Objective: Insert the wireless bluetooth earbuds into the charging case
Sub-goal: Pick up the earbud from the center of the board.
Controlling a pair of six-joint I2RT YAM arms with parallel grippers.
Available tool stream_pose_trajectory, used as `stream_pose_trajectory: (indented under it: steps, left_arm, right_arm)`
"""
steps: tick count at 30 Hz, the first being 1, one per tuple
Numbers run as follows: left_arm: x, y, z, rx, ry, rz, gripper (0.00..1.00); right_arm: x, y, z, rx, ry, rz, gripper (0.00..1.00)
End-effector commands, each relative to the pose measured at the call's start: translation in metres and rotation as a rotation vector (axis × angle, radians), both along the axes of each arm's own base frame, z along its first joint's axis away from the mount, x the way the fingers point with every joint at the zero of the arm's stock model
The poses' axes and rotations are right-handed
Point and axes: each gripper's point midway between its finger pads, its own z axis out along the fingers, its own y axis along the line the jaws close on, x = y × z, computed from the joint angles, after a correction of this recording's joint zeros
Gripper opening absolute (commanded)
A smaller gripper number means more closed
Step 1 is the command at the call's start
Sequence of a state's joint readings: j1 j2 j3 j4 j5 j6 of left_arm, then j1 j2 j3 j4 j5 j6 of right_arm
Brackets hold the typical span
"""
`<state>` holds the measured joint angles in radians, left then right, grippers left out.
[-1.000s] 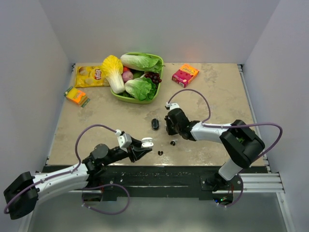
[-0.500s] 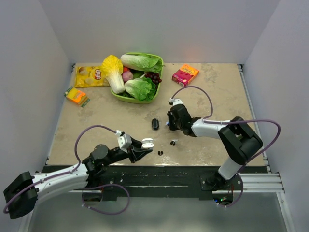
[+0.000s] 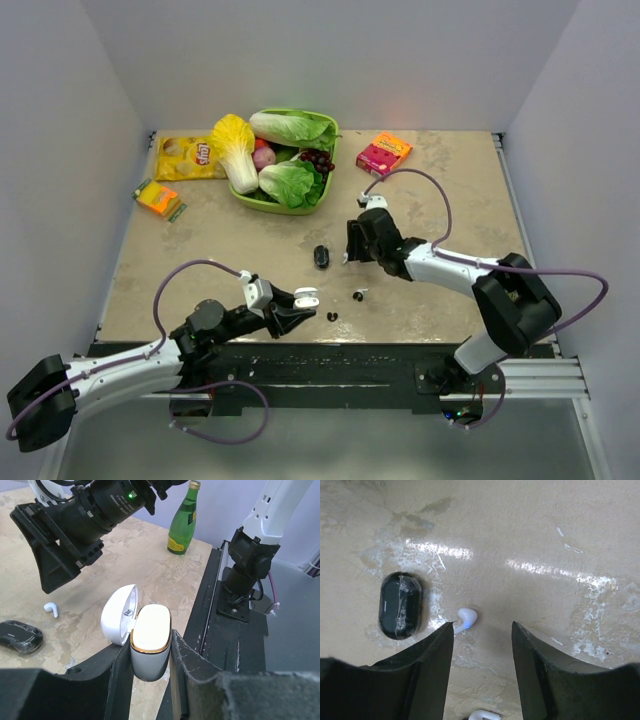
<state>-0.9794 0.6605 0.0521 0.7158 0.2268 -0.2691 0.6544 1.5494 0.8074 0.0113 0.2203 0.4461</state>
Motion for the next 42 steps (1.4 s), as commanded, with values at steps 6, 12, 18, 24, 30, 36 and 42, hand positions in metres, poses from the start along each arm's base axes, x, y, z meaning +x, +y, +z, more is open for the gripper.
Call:
stream_pose_trajectory:
  steps: [6, 12, 18, 24, 30, 36, 42]
  left_arm:
    - [-0.003, -0.001, 0.012, -0.039, -0.032, -0.010, 0.00]
    - [-0.003, -0.001, 0.015, -0.050, -0.034, -0.008, 0.00]
    - [-0.006, -0.001, 0.014, -0.050, -0.033, -0.015, 0.00]
    - [-0.007, 0.001, 0.015, -0.056, -0.035, -0.013, 0.00]
    - [-0.007, 0.000, 0.014, -0.052, -0.034, -0.013, 0.00]
    - [-0.006, -0.001, 0.014, -0.047, -0.033, -0.014, 0.00]
    - [-0.007, -0.002, 0.013, -0.048, -0.031, -0.021, 0.00]
  right_arm:
    - [0.012, 0.027, 0.001, 0.074, 0.107, -0.032, 0.64]
    - [0.012, 0.024, -0.015, 0.077, 0.180, -0.125, 0.66]
    - [0.012, 0.021, -0.025, 0.063, 0.195, -0.151, 0.63]
    - [0.012, 0.017, -0.034, 0.028, 0.195, -0.152, 0.58]
    - [0.017, 0.010, -0.040, -0.031, 0.181, -0.157, 0.53]
    - [0.017, 0.000, -0.046, -0.115, 0.176, -0.153, 0.50]
    - [0.011, -0.003, -0.050, -0.178, 0.163, -0.124, 0.47]
